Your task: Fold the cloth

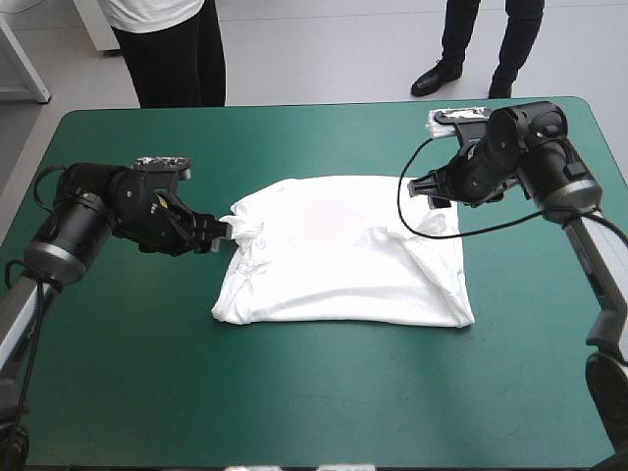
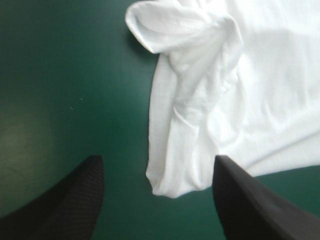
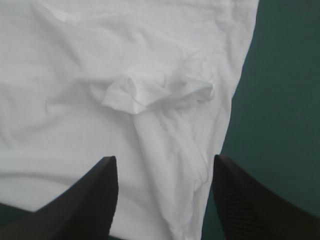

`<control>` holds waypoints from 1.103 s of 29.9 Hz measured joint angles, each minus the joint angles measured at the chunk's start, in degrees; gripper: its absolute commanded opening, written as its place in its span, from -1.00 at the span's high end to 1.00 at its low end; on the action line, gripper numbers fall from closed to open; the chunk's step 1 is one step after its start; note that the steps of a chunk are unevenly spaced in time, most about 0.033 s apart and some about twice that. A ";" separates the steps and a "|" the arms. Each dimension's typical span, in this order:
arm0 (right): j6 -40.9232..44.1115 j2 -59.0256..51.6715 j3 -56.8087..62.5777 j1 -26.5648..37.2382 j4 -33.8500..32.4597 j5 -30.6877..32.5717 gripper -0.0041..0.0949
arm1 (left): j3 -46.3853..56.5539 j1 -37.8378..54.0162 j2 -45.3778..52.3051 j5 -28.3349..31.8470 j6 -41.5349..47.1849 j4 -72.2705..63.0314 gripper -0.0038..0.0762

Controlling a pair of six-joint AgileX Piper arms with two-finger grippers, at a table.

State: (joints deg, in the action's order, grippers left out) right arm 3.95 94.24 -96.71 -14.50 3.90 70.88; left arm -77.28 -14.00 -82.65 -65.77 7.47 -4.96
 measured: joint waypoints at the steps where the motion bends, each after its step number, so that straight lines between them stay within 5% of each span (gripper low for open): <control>1: 0.25 -1.05 1.49 0.00 -0.20 0.00 -0.17 | 1.50 -1.39 0.52 0.51 1.08 0.65 -0.23; 14: 5.27 -17.88 29.45 3.27 1.72 -5.01 -0.02 | 16.36 -10.52 1.07 7.48 12.25 6.20 -0.23; 23: 1.31 -18.25 33.19 8.97 8.36 -7.11 -0.02 | 17.43 -10.52 -0.77 11.88 12.24 6.42 -0.23; 33: 0.11 -18.25 33.25 9.29 8.55 -7.10 0.03 | 22.31 -10.52 -4.61 16.29 13.66 6.74 -0.12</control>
State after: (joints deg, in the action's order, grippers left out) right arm 4.06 75.98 -63.46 -5.21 12.46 63.78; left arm -54.97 -24.52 -87.26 -49.47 21.13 1.78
